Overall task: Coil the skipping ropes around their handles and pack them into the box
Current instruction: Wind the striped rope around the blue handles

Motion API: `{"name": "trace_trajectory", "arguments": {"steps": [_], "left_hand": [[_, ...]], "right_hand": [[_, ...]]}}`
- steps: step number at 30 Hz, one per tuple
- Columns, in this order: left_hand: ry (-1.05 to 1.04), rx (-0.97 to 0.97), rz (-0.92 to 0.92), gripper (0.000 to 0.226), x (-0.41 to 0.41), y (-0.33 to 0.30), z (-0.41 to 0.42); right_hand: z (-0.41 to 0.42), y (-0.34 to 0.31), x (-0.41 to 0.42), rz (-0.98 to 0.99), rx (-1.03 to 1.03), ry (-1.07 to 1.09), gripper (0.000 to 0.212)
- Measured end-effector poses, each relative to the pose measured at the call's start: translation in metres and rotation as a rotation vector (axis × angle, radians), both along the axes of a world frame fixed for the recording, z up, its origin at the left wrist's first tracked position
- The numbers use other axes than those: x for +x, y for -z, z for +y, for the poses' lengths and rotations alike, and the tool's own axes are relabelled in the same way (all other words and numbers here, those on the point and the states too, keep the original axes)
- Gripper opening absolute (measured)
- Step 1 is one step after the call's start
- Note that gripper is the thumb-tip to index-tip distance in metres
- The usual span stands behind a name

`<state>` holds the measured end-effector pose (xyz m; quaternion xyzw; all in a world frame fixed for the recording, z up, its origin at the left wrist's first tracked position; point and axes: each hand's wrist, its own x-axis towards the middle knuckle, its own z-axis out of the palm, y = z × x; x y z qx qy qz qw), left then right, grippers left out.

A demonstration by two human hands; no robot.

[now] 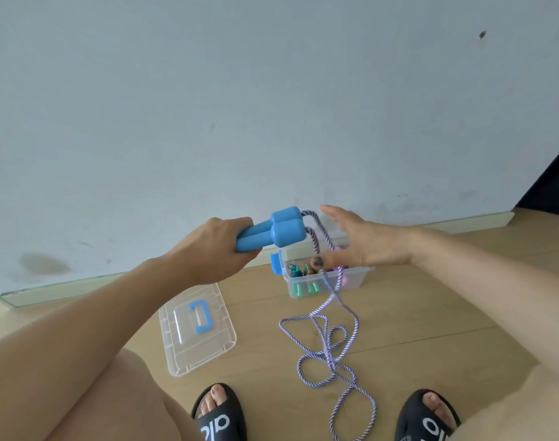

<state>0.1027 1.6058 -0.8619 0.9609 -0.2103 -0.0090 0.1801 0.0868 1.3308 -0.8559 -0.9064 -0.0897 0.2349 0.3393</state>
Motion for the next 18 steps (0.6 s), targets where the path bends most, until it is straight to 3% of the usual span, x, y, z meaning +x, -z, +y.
{"name": "trace_trajectory", "arguments": {"steps": [3,6,8,11,15,18], "left_hand": [[0.046,0.023,-0.007,0.02,-0.002,-0.002,-0.004],[0.072,-0.019,0.0,0.018,-0.004,-0.004,-0.009],[0.063,-0.061,0.02,0.021,-0.004,-0.006,-0.01],[-0.018,-0.119,0.072,0.027,-0.002,-0.005,-0.006],[-0.104,-0.115,0.178,0.029,0.0,-0.002,-0.002],[-0.226,-0.195,0.2,0.03,0.006,-0.005,-0.002]], "right_hand": [[0.015,-0.009,-0.002,-0.248,0.113,-0.021,0.111],[0.027,-0.006,0.0,-0.27,0.288,-0.03,0.044],[0.027,-0.003,0.002,-0.293,0.305,0.032,0.02],[0.019,-0.004,0.002,-0.504,0.121,0.031,0.019],[0.013,-0.006,-0.007,-0.569,-0.064,-0.069,0.031],[0.011,-0.004,-0.007,-0.76,-0.24,-0.027,0.024]]}}
